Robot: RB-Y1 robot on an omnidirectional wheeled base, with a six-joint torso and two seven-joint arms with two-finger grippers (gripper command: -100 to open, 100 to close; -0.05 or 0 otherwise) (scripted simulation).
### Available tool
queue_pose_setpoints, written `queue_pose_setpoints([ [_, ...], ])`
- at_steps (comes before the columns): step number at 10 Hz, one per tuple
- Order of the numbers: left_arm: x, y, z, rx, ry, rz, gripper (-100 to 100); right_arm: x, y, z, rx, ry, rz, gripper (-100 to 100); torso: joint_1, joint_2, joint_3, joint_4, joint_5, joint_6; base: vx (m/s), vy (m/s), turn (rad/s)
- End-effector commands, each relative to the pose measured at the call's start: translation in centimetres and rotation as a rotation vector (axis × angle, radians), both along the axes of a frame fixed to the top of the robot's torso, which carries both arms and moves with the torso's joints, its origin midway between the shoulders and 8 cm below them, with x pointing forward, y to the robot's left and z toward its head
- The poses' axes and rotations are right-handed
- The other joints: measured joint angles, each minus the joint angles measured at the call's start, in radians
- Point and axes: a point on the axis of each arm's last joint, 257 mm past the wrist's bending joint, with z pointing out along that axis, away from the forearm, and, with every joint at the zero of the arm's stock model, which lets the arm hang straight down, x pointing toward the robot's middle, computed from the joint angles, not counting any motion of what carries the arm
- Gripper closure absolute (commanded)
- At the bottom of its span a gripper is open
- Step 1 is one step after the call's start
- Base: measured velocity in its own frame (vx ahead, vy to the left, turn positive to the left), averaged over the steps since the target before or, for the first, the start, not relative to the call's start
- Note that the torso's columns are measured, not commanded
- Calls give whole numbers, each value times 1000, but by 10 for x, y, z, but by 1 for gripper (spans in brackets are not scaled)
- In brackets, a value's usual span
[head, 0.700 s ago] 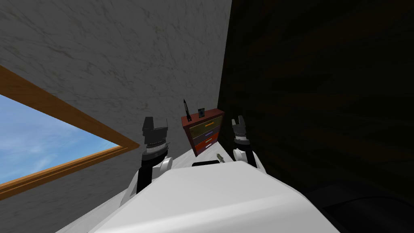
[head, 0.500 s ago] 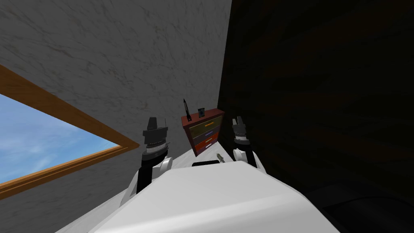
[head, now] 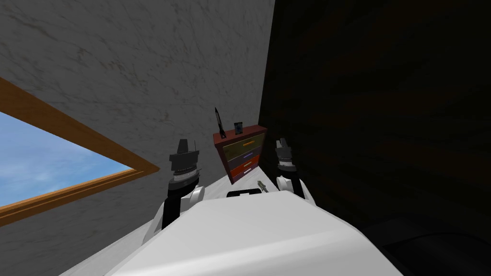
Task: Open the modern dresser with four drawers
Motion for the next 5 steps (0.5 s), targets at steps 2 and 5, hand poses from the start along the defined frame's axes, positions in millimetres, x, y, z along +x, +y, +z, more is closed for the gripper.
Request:
queue_pose_setpoints([
  [2,0,0,0,0,0,0,0,0,0,0,0,0,0,0,0,148,-295,148,0,0,0,0,0],
  [5,0,0,0,0,1,0,0,19,15,-32,-132,113,-7,-100,0,264,-532,264,0,0,15,7,63],
])
